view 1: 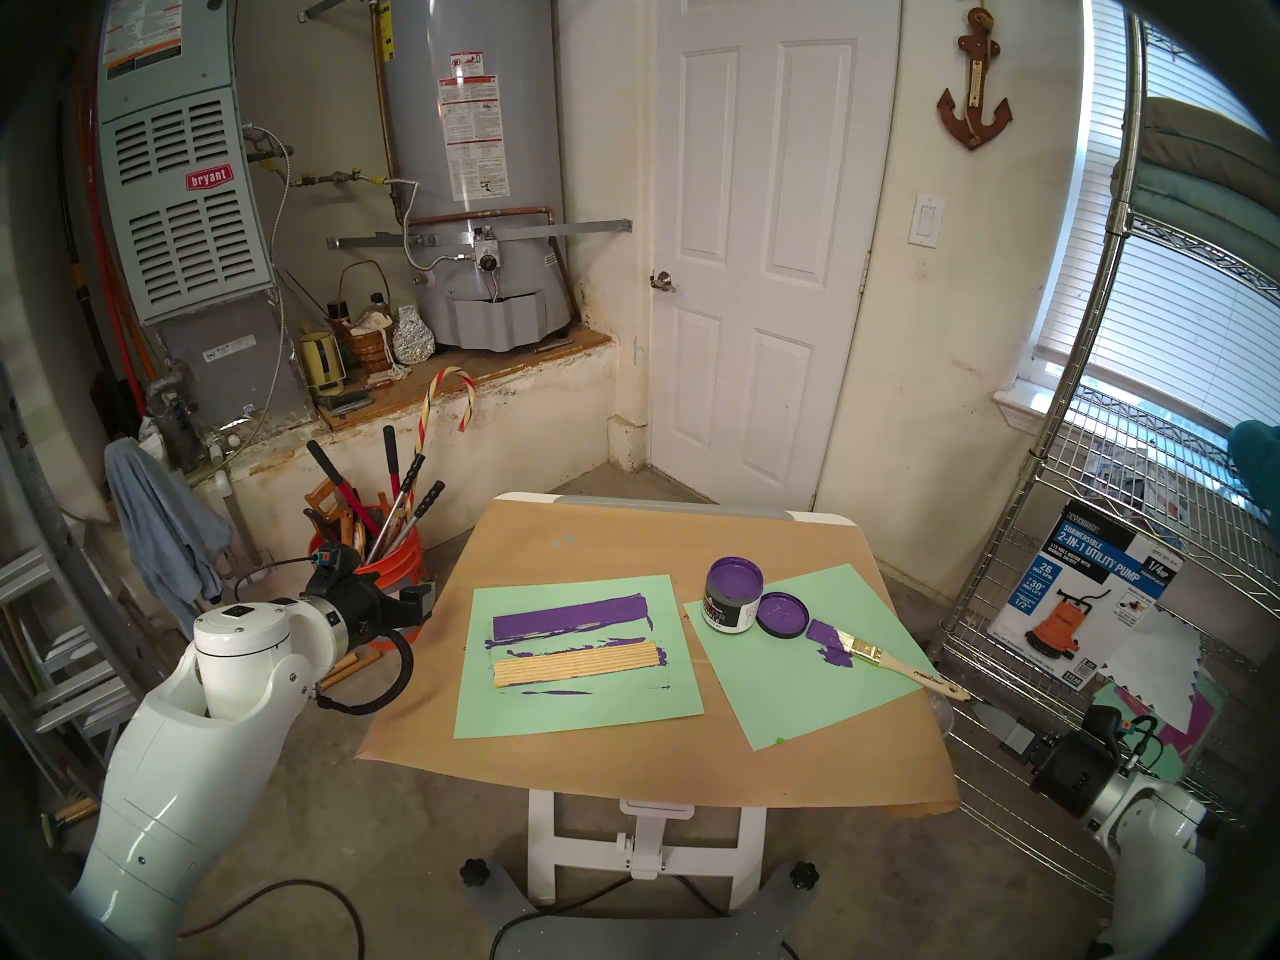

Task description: Pick up brush, dip the brush into paint, and paint the wood

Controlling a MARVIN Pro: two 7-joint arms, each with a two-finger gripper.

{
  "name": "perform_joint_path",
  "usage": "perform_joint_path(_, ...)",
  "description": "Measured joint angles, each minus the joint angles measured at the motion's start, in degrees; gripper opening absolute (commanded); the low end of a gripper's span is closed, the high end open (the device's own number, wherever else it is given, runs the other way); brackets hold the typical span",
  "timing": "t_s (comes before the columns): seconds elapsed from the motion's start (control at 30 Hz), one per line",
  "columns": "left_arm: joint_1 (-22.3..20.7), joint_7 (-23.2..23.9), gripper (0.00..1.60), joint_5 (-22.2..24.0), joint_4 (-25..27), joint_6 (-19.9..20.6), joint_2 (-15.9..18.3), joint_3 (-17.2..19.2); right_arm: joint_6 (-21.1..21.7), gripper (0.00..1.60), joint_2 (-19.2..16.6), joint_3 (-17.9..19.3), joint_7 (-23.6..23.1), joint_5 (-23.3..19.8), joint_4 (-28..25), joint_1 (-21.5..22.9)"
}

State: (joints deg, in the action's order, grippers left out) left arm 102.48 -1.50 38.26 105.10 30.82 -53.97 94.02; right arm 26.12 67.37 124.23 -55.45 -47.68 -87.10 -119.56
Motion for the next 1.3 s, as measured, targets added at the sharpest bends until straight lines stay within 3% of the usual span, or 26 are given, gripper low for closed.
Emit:
perform_joint_path(0.5,0.00,0.00,1.60,0.00,0.00,0.00,0.00,0.00,1.35,1.60,1.33,-1.25,3.51,-0.30,2.79,2.73)
perform_joint_path(1.3,0.00,0.00,1.60,0.00,0.00,0.00,0.00,0.00,0.77,1.60,3.53,-3.54,4.67,-1.04,5.35,6.49)
